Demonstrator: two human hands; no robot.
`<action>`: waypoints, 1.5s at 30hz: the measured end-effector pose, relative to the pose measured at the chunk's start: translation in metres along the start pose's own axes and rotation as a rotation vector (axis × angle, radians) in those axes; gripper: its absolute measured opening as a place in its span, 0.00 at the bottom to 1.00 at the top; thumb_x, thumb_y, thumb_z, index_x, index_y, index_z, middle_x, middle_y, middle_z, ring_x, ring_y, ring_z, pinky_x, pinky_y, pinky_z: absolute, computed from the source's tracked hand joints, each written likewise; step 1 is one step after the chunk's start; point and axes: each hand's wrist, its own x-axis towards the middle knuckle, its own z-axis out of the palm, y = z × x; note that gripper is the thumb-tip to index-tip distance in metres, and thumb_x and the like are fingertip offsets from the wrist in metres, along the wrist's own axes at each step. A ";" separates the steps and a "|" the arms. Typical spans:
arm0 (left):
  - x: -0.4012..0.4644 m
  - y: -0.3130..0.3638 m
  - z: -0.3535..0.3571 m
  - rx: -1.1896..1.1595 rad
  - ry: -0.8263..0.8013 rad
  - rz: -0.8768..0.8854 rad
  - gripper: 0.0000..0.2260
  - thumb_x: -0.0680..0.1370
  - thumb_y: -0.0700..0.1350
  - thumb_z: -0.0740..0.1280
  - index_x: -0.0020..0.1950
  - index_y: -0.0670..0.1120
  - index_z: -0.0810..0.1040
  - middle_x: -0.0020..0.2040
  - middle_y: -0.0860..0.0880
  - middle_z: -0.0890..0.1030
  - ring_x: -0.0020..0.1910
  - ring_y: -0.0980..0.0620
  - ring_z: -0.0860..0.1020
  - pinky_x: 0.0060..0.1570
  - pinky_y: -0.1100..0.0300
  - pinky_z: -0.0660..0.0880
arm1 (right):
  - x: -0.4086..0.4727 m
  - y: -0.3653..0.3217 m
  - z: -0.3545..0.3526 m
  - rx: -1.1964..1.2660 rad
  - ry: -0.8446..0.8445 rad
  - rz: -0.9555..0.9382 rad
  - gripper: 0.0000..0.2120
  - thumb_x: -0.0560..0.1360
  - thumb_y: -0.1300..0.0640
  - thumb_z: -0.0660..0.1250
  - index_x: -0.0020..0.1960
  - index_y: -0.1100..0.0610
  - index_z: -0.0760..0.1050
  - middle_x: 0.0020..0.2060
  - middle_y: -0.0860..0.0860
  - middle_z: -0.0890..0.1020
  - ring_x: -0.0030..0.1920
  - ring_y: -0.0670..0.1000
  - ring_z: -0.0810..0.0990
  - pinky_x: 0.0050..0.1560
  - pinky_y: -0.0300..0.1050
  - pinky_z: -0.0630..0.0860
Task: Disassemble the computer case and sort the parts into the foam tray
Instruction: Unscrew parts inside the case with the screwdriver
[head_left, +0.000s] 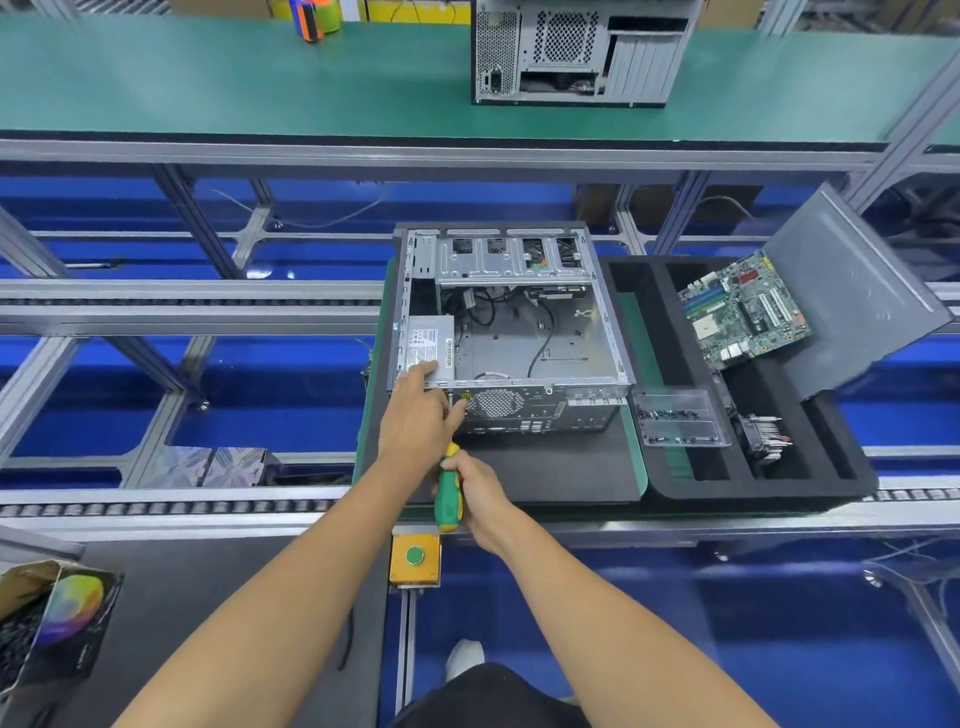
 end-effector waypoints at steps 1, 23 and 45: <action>-0.001 0.001 -0.001 0.002 0.000 -0.004 0.18 0.81 0.58 0.68 0.37 0.47 0.81 0.74 0.52 0.68 0.72 0.50 0.68 0.63 0.50 0.75 | 0.000 0.000 0.000 -0.022 0.023 -0.017 0.07 0.74 0.54 0.66 0.49 0.55 0.79 0.35 0.51 0.83 0.36 0.49 0.80 0.44 0.46 0.77; -0.002 0.003 0.004 -0.007 0.005 -0.045 0.19 0.84 0.50 0.63 0.42 0.41 0.86 0.76 0.51 0.67 0.73 0.49 0.65 0.70 0.49 0.67 | -0.005 -0.002 -0.003 0.064 -0.150 0.117 0.16 0.80 0.53 0.52 0.59 0.55 0.76 0.40 0.51 0.83 0.44 0.49 0.78 0.47 0.46 0.73; -0.002 0.024 0.003 -0.059 0.118 -0.265 0.13 0.81 0.53 0.69 0.48 0.45 0.87 0.80 0.46 0.65 0.81 0.48 0.57 0.71 0.51 0.69 | -0.003 -0.011 0.000 -0.081 0.072 0.055 0.10 0.73 0.47 0.67 0.42 0.53 0.78 0.30 0.50 0.78 0.26 0.49 0.76 0.28 0.40 0.71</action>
